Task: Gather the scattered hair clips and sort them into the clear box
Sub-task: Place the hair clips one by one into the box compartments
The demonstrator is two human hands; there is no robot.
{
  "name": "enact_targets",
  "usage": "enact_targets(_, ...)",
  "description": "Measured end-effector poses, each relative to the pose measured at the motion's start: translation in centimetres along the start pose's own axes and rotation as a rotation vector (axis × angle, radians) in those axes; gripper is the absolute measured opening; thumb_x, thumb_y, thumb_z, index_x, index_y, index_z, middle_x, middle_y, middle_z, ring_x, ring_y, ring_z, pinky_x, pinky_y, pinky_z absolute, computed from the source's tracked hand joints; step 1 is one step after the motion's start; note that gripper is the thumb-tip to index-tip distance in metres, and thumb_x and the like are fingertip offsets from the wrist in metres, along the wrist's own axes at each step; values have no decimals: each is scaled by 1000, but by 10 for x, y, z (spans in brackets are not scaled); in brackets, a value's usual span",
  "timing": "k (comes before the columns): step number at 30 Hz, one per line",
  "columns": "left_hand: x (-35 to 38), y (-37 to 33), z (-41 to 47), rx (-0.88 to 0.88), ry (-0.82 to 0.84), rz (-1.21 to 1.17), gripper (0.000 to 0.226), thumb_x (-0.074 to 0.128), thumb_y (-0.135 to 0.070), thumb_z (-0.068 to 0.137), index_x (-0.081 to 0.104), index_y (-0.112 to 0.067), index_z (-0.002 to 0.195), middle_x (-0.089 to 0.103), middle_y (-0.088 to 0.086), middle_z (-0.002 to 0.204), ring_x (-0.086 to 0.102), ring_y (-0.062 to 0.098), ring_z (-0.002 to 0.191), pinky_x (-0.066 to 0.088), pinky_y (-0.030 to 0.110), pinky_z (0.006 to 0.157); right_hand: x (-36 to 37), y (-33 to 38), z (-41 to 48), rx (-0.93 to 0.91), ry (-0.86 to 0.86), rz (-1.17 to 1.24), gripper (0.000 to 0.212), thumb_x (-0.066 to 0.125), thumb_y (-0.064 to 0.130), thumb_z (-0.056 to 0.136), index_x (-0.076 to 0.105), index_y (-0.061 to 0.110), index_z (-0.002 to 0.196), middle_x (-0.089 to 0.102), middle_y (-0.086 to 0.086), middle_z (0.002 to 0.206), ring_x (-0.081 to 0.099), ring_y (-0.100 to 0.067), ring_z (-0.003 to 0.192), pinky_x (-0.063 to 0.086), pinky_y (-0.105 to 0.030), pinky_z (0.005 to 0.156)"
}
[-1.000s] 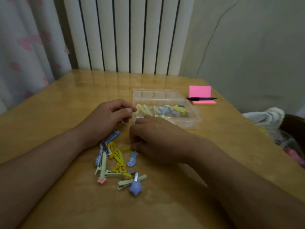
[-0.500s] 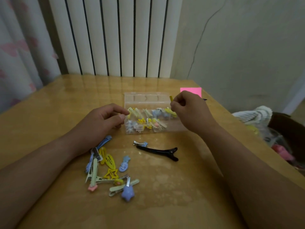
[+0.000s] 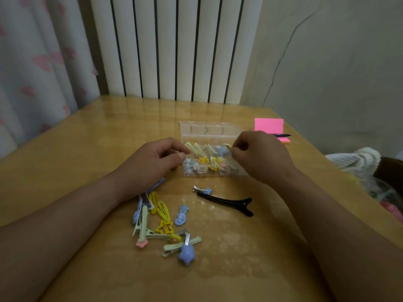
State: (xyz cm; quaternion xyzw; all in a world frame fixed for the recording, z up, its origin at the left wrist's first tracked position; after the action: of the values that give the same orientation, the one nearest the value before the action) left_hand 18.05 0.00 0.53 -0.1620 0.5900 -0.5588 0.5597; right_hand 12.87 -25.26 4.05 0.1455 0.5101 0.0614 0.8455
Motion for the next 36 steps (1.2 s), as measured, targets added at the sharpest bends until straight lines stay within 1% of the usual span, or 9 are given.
enact_targets(4,1,0,1,4,-2,-6,16,65,-23,105,77,-29,112,74,7,97,70,22,96,56,42,95,-3,-9,1,36,35,-33,12,67,31,92,78,27,90,73,10,84,66,-14,77,58,-38,76)
enact_targets(8,1,-1,1,5,-2,-2,15,65,-23,105,77,-29,112,74,7,99,70,23,96,57,41,94,3,-4,1,30,65,-5,13,68,32,92,79,26,90,71,12,82,65,-10,74,58,-36,73)
enact_targets(12,0,0,1,1,3,0,15,65,-25,105,77,-31,112,75,5,99,71,21,96,57,40,94,7,5,2,25,61,55,13,68,32,92,80,26,90,74,11,85,67,-11,76,60,-37,74)
enact_targets(17,0,0,2,-1,1,1,16,64,-24,105,77,-31,113,75,4,100,71,21,97,56,33,91,14,14,2,-3,67,145,25,66,41,98,81,23,90,75,8,81,68,-11,74,59,-36,72)
enact_targets(20,0,-1,1,1,-3,-1,16,64,-23,105,77,-29,113,75,4,100,71,23,97,57,35,91,7,8,1,1,-5,212,25,66,39,100,79,21,89,73,9,80,67,-11,72,59,-37,72)
enact_targets(24,0,-1,0,0,-11,-1,15,65,-23,105,78,-27,113,75,7,103,71,24,98,56,45,97,-3,19,-10,-88,-37,339,21,67,35,100,77,22,87,72,10,75,65,-4,68,52,-29,64)
enact_targets(30,0,-1,0,17,-8,-20,14,66,-22,105,77,-25,112,75,13,104,69,33,102,55,52,99,2,64,-37,-335,219,305,13,68,41,97,78,32,98,70,18,81,63,-1,76,52,-25,68)
enact_targets(34,-2,1,2,20,-11,-37,15,67,-27,102,78,-25,113,76,8,102,70,32,100,57,51,99,10,84,-50,-435,446,256,13,69,41,96,77,35,104,69,17,88,62,-2,81,52,-26,71)
enact_targets(36,-2,2,3,22,-13,-41,15,67,-25,103,77,-24,114,74,11,101,71,31,97,56,48,97,14,90,-56,-477,522,231,12,70,39,95,77,34,104,68,17,90,62,-1,81,52,-26,73)
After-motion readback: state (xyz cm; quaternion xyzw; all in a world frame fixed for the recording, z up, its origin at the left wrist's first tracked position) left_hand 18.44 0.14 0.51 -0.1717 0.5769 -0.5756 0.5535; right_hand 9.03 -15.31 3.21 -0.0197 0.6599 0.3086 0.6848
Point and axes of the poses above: each hand's wrist, its own z-axis towards the middle knuckle, its own x-axis out of the palm, y = z × x, the point moved 4 cm from there along z, towards the middle knuckle
